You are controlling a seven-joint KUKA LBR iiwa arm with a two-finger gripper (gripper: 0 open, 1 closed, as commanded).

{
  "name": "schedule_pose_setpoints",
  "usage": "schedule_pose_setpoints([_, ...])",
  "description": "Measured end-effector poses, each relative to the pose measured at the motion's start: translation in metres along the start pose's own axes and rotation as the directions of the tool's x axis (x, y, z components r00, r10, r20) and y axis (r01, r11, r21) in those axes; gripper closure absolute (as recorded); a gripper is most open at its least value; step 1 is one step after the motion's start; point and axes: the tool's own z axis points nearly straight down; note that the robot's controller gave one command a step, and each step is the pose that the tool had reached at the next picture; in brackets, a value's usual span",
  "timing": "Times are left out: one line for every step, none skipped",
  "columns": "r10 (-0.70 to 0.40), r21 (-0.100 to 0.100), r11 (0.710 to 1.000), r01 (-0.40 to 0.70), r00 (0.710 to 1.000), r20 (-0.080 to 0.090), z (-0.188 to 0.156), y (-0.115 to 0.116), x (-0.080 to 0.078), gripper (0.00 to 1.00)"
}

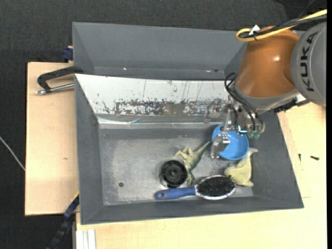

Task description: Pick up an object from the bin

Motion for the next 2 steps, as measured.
schedule_pose_setpoints([-0.375, 0.004, 0.927, 0.375, 0.927, 0.012, 0.1152, -0.0014, -0.0185, 0.00])
schedule_pose_setpoints([-0.374, 0.005, 0.927, 0.374, 0.927, 0.011, 0.1138, -0.0022, -0.0184, 1.00])
